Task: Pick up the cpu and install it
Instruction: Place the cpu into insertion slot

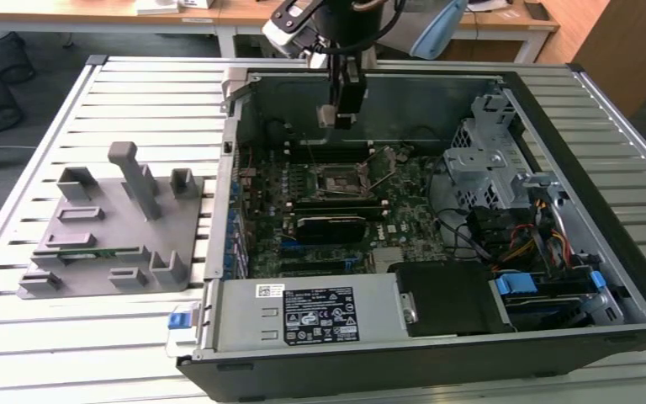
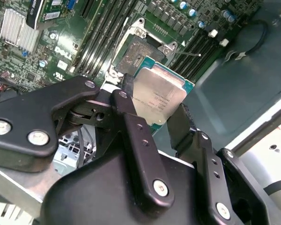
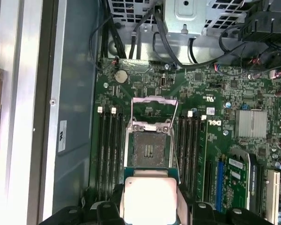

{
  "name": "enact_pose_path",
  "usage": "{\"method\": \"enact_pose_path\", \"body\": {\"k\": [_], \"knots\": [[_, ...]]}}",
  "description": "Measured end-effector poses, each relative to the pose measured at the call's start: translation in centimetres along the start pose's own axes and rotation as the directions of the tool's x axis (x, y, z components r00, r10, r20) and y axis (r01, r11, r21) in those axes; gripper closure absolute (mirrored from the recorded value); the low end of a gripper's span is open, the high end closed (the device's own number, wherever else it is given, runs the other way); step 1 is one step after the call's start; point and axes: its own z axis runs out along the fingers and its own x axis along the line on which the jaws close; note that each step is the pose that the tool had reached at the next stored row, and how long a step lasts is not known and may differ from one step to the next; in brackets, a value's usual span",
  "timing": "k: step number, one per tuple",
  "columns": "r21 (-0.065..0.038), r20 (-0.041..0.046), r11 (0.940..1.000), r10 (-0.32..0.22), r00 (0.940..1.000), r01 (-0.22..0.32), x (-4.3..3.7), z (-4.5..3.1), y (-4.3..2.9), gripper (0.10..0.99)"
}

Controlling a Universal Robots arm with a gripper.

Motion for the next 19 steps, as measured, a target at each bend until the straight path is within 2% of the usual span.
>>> {"method": "enact_pose_path", "body": {"k": [9,19], "knots": [[0.000,-0.0001,1.0000,0.000,1.0000,0.000,-0.02,1.40,-0.02,0.553],[-0.001,-0.0001,1.0000,0.000,1.0000,0.000,-0.36,2.29,-0.06,0.553]]}}
